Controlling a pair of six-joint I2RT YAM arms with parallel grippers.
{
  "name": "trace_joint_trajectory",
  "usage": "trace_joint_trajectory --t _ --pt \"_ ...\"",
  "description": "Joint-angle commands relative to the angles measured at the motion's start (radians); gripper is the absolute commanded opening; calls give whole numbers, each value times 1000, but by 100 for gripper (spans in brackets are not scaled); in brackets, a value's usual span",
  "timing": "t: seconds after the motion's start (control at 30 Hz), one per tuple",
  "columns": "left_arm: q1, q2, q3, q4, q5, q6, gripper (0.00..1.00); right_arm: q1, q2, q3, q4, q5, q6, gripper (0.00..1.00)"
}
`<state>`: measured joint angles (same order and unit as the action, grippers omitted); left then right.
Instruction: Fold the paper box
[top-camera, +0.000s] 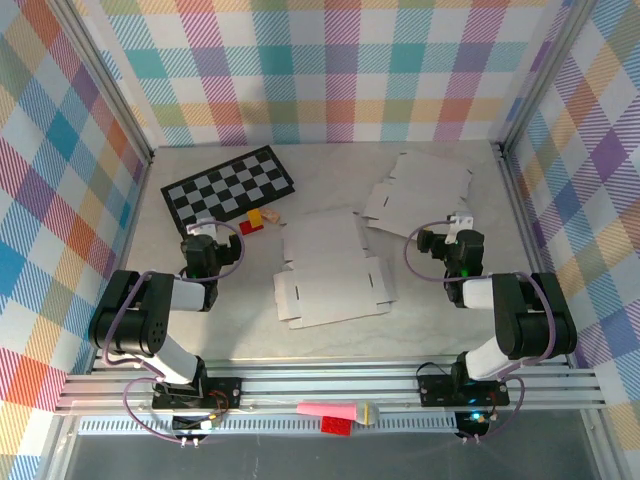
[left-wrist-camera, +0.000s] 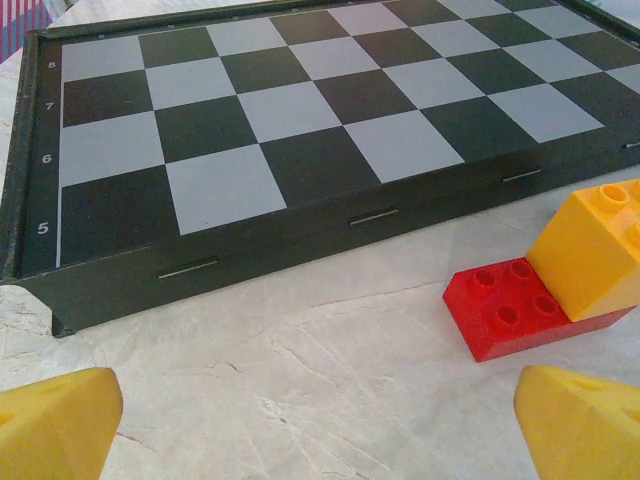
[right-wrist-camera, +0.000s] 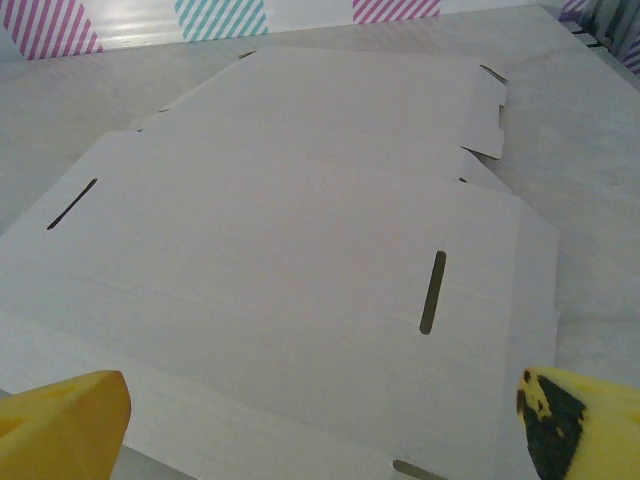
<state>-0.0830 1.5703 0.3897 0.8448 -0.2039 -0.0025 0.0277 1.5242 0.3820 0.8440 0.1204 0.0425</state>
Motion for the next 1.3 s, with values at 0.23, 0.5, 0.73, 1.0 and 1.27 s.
trace_joint_trajectory --t 0.23,0.5,0.73,1.0,1.27 --pt "-3 5 12 34 -15 10 100 7 9 17 9 4 -9 99" --pt "-3 5 12 34 -15 9 100 7 9 17 9 5 -9 99" --pt "-4 -9 -3 52 -21 6 100 8 -14 11 5 8 -13 99" --pt "-114 -388 30 -228 -243 -30 100 68 -424 37 -257 206 -24 99" --pt "-250 -493 638 -1443 -282 -661 100 149 -595 644 -1264 271 456 99"
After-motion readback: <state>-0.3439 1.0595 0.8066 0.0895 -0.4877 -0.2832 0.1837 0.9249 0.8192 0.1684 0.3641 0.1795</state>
